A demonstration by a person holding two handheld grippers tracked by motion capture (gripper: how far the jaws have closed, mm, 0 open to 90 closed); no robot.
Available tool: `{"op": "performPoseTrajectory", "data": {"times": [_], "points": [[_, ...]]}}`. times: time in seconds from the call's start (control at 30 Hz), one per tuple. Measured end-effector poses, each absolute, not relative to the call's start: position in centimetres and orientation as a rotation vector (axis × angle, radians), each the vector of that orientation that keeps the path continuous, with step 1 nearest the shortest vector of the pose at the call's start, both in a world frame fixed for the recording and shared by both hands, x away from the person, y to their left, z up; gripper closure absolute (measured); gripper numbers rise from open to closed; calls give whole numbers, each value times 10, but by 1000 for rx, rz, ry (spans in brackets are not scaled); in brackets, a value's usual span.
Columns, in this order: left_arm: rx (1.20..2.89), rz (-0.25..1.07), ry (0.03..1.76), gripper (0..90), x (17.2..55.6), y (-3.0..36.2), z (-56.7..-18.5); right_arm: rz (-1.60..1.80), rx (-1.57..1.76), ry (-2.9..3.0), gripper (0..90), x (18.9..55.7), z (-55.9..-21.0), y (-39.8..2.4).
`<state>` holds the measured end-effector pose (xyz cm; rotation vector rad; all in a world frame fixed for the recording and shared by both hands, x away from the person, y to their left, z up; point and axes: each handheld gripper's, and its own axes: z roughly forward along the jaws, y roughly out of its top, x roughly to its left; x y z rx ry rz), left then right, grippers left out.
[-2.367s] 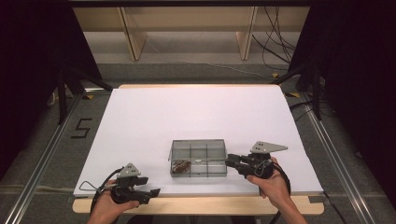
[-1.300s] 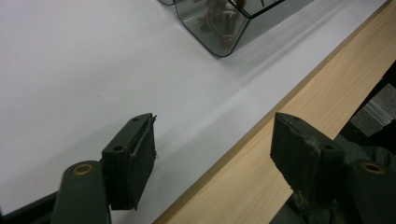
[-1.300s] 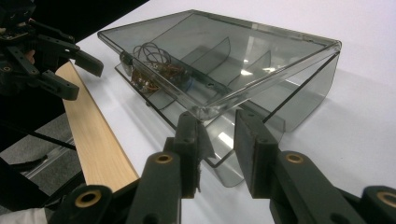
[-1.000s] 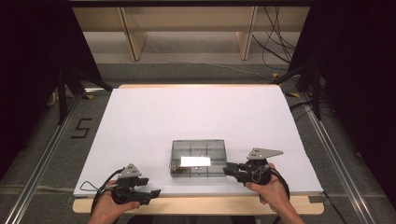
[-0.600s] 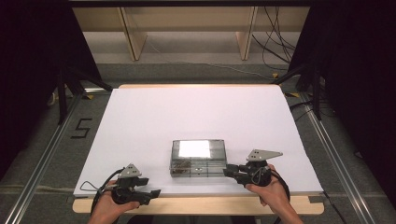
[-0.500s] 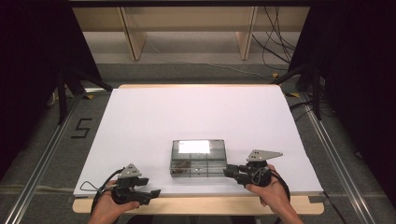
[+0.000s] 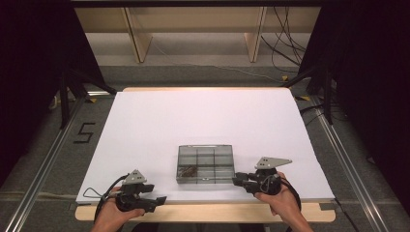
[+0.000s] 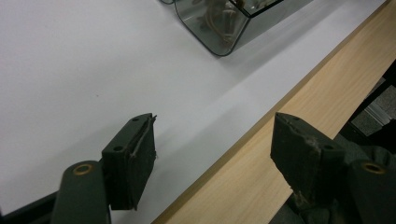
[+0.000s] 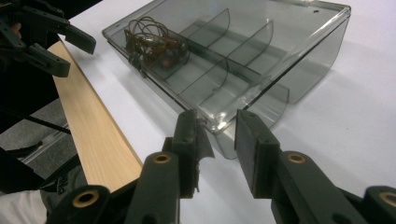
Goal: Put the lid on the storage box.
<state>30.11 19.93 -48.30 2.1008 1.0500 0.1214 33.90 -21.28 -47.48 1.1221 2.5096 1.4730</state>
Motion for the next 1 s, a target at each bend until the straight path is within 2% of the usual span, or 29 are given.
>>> {"op": "performPoseTrajectory", "data": {"times": [0.23, 0.3, 0.43, 0.57, 0.7, 1.0], "points": [[2091, 119, 1054, 304, 301, 198, -483, 1458, 1105, 2493, 674, 341, -474, -219], [2101, 121, 1049, 304, 301, 199, -483, 1465, 1155, 2487, 629, 340, -474, -220], [2098, 121, 1042, 303, 300, 197, -484, 1449, 1162, 2433, 457, 340, -472, -224], [2114, 124, 1029, 294, 298, 193, -485, 1423, 1160, 2378, 351, 337, -471, -227], [2126, 124, 1025, 284, 296, 191, -487, 1401, 1181, 2357, 310, 334, -474, -230], [2141, 124, 1016, 276, 295, 190, -489, 1331, 1151, 2359, 298, 326, -475, -232]]}}
